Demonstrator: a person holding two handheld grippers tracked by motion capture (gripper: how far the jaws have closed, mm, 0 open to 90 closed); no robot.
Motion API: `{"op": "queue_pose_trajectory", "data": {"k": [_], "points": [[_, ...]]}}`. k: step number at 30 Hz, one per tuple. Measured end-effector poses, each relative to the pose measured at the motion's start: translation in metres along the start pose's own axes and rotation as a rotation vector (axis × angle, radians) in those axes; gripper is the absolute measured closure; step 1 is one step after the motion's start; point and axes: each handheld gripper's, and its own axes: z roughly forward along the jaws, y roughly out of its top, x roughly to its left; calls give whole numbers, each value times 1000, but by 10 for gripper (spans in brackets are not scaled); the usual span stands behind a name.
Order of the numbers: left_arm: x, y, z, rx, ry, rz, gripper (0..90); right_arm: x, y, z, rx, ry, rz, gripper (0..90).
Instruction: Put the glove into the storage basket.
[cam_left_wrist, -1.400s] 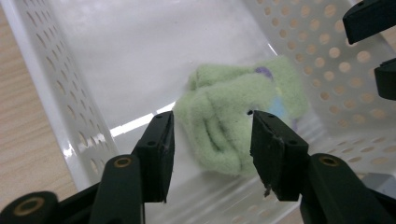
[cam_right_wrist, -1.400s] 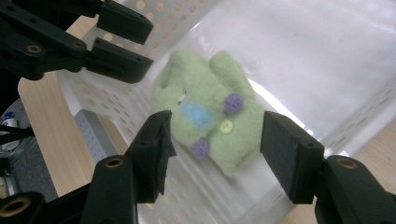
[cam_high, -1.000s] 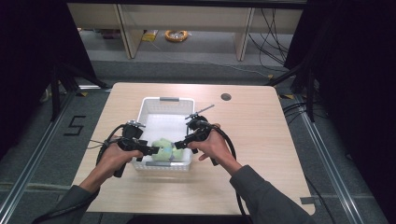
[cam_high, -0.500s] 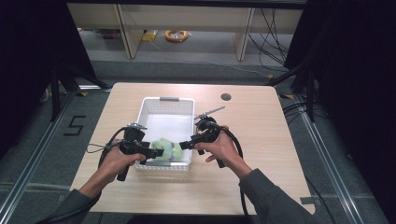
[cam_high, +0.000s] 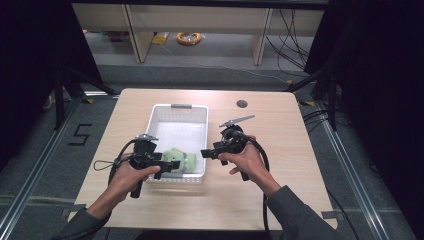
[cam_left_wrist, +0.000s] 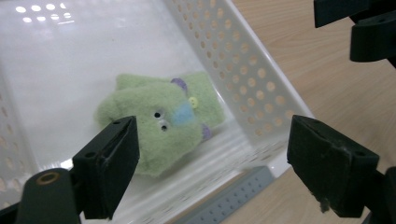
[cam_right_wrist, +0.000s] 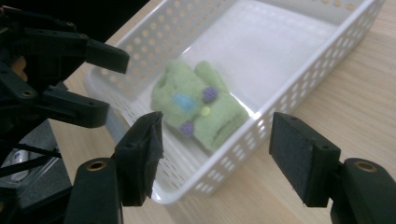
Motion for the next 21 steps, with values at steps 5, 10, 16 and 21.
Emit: {"op": "queue_pose_trajectory", "data": {"k": [5,10,16,21], "points": [[-11,-6,-1,8,-28,33,157,-7,-9,-9,-17,-13,12,354],[-26,-14,-2,-10,-50,67,156,-12,-18,-18,-33,-15,10,348],[-42,-24,0,-10,-77,108,156,-18,-30,-29,-58,-37,-2,340],[-53,-29,1,-38,-104,106,156,-19,-39,-38,-84,-32,9,338]]}}
